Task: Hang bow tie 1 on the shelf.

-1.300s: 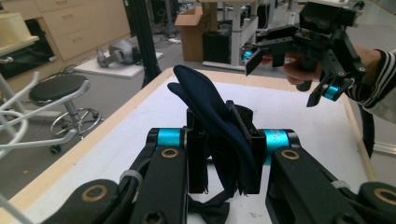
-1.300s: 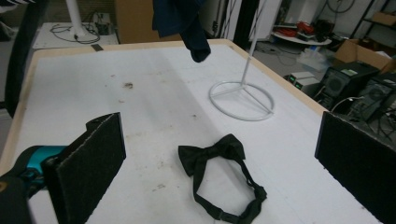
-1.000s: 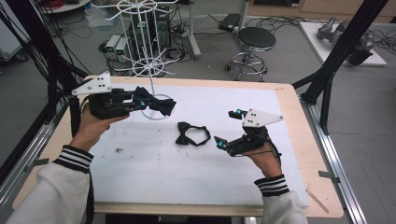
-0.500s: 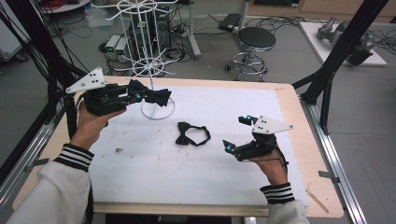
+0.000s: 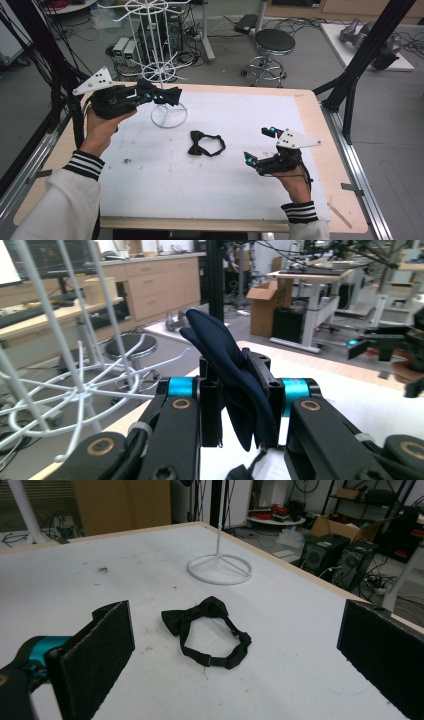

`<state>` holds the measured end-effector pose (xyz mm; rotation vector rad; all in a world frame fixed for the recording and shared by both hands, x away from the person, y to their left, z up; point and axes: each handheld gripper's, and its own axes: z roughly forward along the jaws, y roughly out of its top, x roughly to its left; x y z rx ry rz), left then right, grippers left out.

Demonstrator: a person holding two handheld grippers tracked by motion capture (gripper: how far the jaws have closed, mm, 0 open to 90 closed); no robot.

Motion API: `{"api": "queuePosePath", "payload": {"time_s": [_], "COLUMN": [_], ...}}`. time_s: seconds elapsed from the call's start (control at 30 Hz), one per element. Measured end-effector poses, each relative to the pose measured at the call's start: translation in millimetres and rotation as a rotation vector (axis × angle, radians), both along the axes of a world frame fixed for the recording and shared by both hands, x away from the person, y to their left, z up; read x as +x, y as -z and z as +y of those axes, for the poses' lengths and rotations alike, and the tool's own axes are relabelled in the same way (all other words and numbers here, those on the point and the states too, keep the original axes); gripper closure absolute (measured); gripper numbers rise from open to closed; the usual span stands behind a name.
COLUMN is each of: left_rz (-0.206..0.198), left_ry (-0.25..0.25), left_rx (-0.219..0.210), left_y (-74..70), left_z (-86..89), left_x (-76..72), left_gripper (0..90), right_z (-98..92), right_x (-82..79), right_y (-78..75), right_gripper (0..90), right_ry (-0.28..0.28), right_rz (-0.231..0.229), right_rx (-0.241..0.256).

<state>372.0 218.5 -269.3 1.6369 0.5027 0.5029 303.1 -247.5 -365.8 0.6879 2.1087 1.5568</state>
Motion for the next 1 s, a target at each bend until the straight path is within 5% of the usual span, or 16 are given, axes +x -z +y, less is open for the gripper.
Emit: {"api": "queuePosePath", "payload": {"time_s": [1.0], "left_rz": [0.020], "left_ry": [-0.144], "left_rx": [-0.029], "left_y": [4.9], "left_z": [-12.4], "left_x": [17.8], "left_gripper": [76.6], "right_z": [-24.8], "right_x": [-19.1], "right_y": [22.6], "right_gripper": [1.1], "right_ry": [0.124], "right_rz": [-0.072], "right_rx": [0.138]}}
